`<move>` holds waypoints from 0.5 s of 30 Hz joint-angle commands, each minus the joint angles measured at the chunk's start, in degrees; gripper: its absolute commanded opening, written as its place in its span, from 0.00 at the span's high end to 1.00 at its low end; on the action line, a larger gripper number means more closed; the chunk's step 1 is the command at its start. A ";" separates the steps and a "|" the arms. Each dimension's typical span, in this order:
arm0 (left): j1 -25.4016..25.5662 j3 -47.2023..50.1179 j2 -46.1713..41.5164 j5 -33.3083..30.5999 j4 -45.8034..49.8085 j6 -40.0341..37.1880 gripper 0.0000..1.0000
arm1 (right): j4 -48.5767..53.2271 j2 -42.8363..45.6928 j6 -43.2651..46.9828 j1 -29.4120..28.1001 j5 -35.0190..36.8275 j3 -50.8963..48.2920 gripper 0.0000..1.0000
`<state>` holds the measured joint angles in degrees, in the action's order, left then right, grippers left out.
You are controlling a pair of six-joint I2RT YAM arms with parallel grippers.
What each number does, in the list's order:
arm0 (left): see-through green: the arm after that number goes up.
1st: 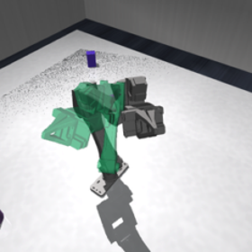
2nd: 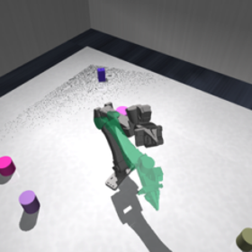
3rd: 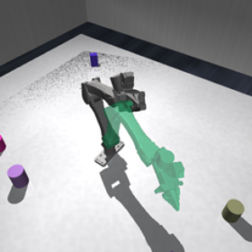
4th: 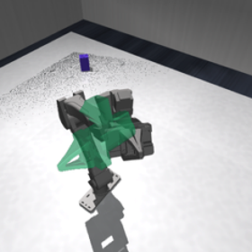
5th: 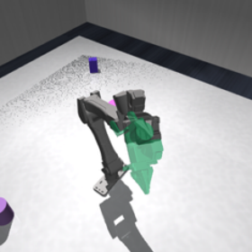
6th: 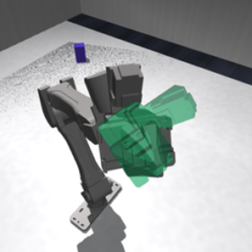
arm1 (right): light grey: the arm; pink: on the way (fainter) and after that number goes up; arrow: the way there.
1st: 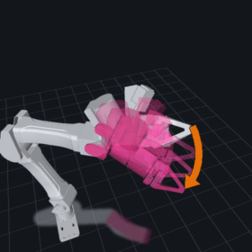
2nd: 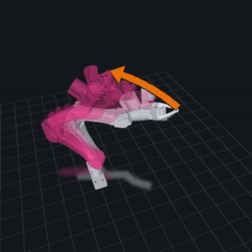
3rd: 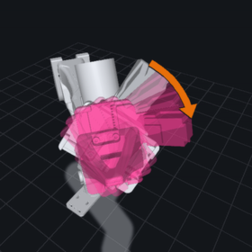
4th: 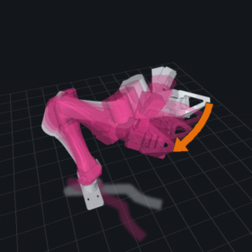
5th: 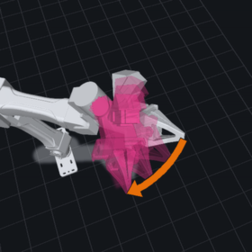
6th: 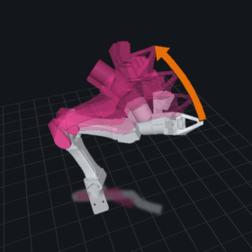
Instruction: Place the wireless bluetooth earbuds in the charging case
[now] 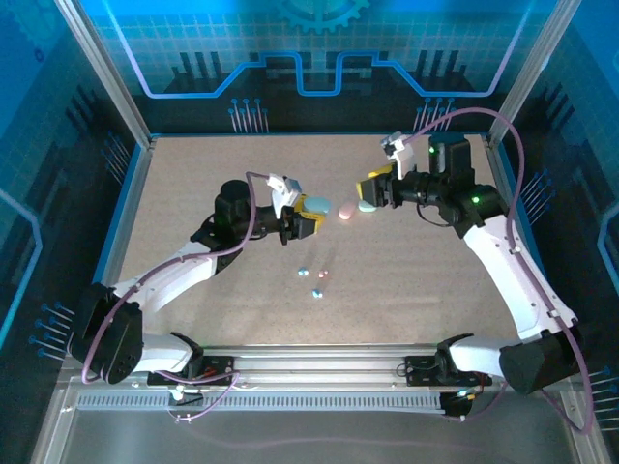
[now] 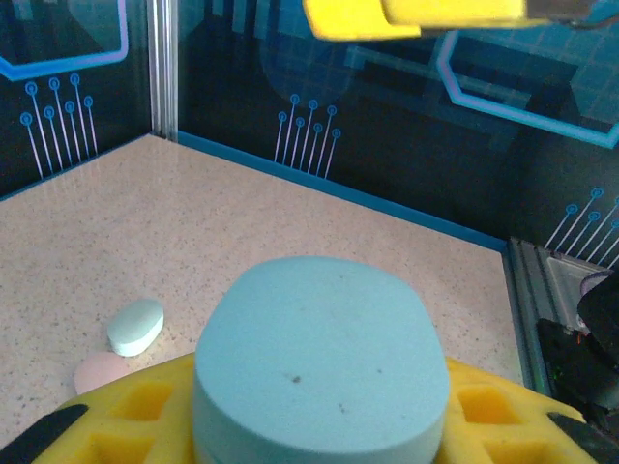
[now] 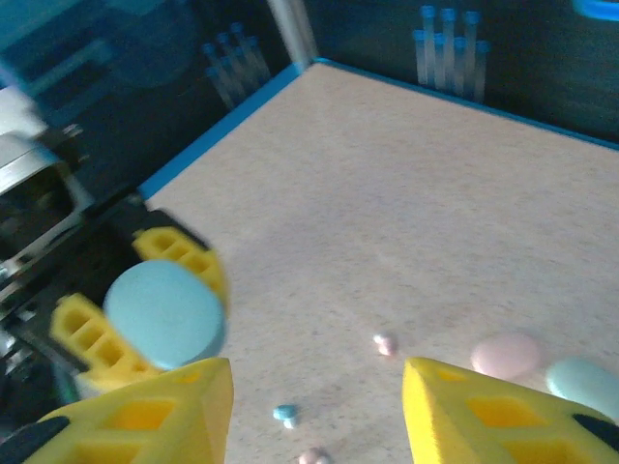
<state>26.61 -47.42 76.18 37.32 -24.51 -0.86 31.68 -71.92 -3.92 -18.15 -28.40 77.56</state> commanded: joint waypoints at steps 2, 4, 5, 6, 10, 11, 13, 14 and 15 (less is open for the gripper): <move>-0.33 0.24 -1.36 4.46 -7.05 3.95 0.66 | 0.30 1.14 12.72 -7.39 -3.77 -2.54 0.48; -0.38 -0.28 -0.97 6.79 -7.81 4.93 0.66 | -1.61 1.32 17.79 -10.39 0.64 -4.20 0.46; -0.38 -0.63 -0.82 7.89 -7.90 5.39 0.66 | -2.66 1.19 19.23 -11.35 2.22 -4.66 0.45; -0.38 -0.87 -0.69 8.87 -7.96 5.52 0.66 | -3.49 0.87 19.96 -11.79 2.81 -4.92 0.45; -0.33 -1.18 -0.82 10.29 -7.89 5.79 0.66 | -4.12 -0.60 20.20 -12.08 3.48 -3.96 0.43; -0.33 -1.28 -0.88 10.63 -7.75 5.77 0.66 | -4.09 -0.91 20.16 -12.01 3.57 -3.78 0.43; -0.33 -1.45 -0.68 11.56 -7.44 5.69 0.66 | -4.20 -1.27 20.03 -12.04 3.36 -3.39 0.43; -0.33 -1.57 -0.52 12.14 -7.17 5.58 0.66 | -4.40 -1.37 19.84 -12.11 3.31 -3.30 0.43; -0.33 -1.71 -0.43 12.57 -7.13 5.57 0.66 | -4.64 -1.53 19.60 -12.05 3.43 -3.21 0.43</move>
<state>26.50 -47.42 76.14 45.65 -29.87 4.49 28.77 -72.64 14.24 -29.95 -25.96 72.97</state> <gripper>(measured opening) 0.399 0.569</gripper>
